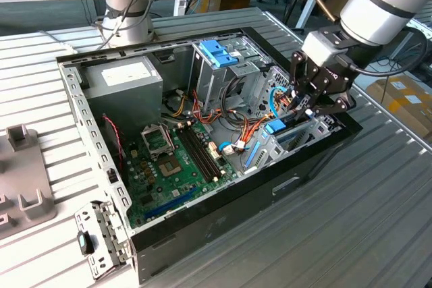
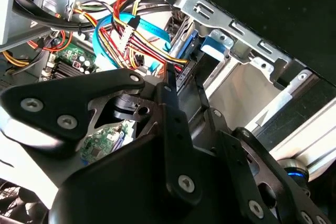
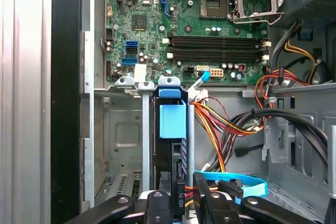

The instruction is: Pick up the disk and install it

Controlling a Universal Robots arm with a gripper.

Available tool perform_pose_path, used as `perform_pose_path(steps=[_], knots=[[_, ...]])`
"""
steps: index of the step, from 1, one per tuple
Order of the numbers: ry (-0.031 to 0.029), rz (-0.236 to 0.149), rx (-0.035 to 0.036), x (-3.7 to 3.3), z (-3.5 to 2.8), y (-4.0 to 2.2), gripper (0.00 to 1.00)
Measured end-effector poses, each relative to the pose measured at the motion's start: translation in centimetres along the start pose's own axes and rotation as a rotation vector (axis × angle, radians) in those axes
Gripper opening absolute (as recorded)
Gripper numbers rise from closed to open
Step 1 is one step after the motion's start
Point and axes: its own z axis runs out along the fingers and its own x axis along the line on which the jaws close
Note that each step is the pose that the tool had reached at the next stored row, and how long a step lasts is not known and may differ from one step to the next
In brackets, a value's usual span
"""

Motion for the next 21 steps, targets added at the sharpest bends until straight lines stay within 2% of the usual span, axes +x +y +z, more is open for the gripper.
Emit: perform_pose_path(steps=[3, 8, 9, 10, 12, 17, 18, 21], knots=[[-0.0001, 0.000, 0.0000, -0.02, -0.27, 0.01, 0.31], [0.0000, 0.000, 0.0000, -0.03, -0.30, 0.01, 0.29], [0.0001, 0.000, 0.0000, -0.03, -0.30, 0.01, 0.23], [0.0000, 0.000, 0.0000, -0.03, -0.30, 0.01, 0.11], [0.0001, 0.000, -0.0001, -0.03, -0.31, -0.03, 0.11], [-0.0001, 0.001, -0.0131, 0.01, -0.28, -1.42, 0.11], [-0.0001, 0.001, -0.0181, 0.02, -0.14, -1.56, 0.11], [0.0008, 0.002, -0.0234, 0.04, 0.12, -1.56, 0.11]])
